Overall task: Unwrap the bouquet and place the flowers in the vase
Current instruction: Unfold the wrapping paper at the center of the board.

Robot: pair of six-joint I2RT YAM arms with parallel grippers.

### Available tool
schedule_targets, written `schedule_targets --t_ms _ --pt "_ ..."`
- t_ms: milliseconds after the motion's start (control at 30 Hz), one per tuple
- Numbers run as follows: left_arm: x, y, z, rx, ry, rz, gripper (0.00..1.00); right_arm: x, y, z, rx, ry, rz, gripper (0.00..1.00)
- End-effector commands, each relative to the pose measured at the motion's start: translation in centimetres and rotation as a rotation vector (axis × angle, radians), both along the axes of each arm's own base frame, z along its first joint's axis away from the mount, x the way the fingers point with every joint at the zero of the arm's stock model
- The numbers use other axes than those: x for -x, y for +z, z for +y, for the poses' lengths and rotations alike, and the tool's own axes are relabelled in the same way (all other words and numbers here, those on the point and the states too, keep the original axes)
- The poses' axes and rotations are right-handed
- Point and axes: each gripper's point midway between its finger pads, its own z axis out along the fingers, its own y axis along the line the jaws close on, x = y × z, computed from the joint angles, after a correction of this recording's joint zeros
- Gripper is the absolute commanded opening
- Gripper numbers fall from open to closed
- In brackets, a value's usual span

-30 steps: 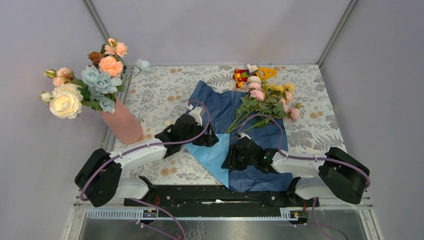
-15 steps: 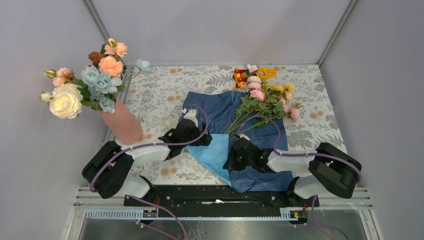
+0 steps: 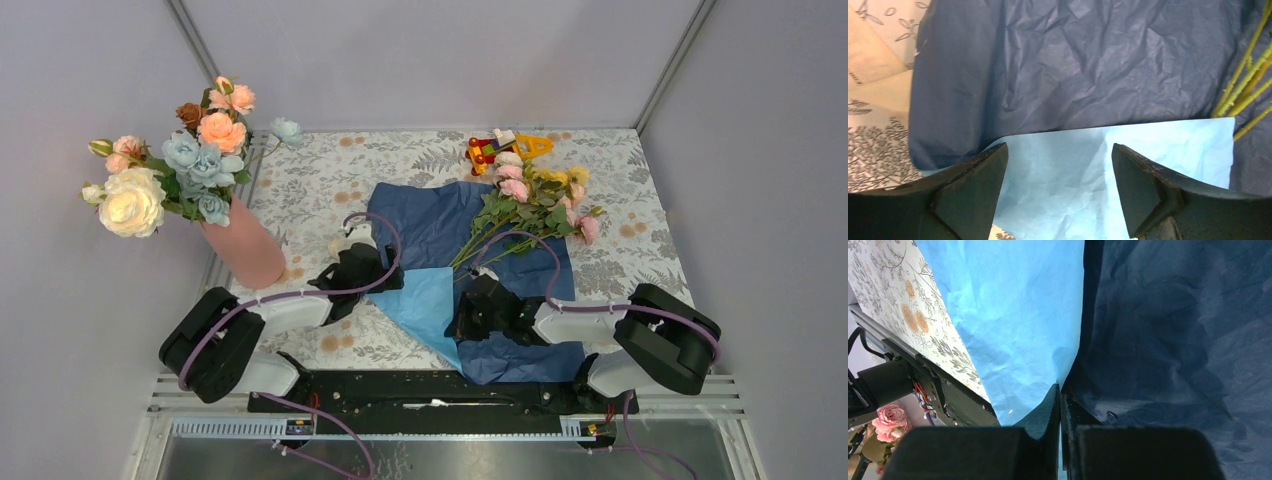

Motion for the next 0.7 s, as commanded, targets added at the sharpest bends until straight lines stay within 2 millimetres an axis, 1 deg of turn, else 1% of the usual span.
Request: schedule_targets --t_ms 0,100,233,333,400,433,500,567,667 --pt "-0.1 0.0 2.2 -0.035 0.087 -0.013 0.85 0.0 -0.3 0.0 0.020 -0.004 -0.004 0.00" --pt "-0.3 0.8 2.5 -0.054 0.096 -0.016 0.85 -0.1 -0.3 0.1 0.018 0.000 -0.007 0.00" --pt "-0.7 2.3 4.1 -0.125 0.145 -0.043 0.85 -0.1 -0.3 0.1 0.019 0.000 -0.008 0.00" --pt "-0.7 3.9 5.3 -0.161 0.170 -0.067 0.86 -0.1 -0.3 0.1 0.017 0.002 -0.011 0.00" --pt "-0.7 5.0 5.5 -0.163 0.171 -0.087 0.86 -0.1 -0.2 0.1 0.017 0.004 -0.013 0.00" --pt "-0.8 5.8 5.3 -0.150 0.159 -0.105 0.85 -0.1 -0.2 0.1 0.015 0.005 -0.013 0.00" --pt "-1.1 7.7 3.9 -0.102 0.096 -0.147 0.86 -0.1 -0.2 0.2 0.012 0.008 -0.013 0.00" --pt "-1.6 10.0 1.6 -0.024 0.008 -0.196 0.86 -0.1 -0.2 0.3 0.009 0.009 -0.013 0.00" --pt "-2.3 12.4 -2.0 0.069 -0.129 -0.217 0.86 -0.1 -0.3 0.4 0.006 0.010 -0.012 0.00"
